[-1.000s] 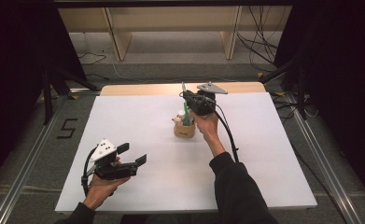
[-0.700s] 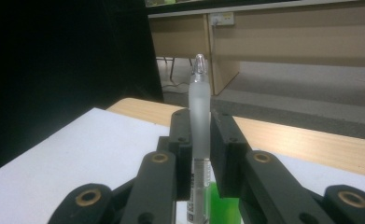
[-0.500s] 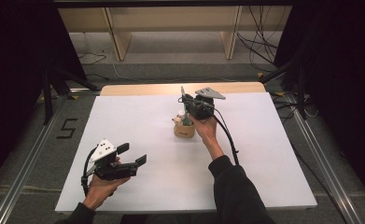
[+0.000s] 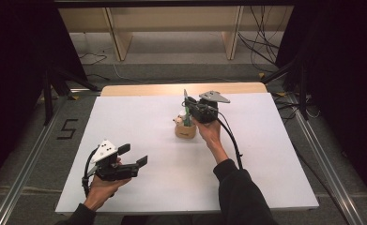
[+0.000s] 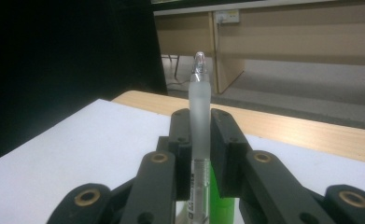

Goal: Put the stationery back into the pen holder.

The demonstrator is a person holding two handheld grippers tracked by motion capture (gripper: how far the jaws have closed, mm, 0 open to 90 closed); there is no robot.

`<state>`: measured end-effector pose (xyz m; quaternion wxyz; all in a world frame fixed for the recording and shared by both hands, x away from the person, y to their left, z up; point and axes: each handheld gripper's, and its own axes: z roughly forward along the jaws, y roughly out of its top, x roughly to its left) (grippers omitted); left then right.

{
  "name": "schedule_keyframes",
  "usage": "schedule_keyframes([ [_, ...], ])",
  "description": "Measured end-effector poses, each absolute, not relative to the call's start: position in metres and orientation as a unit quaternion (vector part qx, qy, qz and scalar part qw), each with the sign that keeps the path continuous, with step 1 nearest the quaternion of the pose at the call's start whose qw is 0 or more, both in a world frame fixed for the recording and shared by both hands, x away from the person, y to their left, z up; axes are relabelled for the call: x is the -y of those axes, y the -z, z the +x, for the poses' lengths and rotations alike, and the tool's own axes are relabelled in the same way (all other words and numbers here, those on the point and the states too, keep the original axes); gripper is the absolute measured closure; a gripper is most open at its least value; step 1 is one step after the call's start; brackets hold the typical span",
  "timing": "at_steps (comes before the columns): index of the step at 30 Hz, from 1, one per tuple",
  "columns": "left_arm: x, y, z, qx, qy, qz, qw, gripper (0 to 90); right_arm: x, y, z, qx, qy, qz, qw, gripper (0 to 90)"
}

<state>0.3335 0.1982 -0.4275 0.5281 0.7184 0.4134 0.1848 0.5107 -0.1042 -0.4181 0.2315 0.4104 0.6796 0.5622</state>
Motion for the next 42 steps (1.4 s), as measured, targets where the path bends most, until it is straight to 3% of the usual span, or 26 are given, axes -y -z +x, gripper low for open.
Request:
schedule_keyframes([
  [42, -0.198, 0.428, 0.334, -0.413, -0.184, 0.719, 0.527, 15.5, 0.114, 0.426, 0.499, -0.72, -0.519, 0.394, 0.239, 79.6],
])
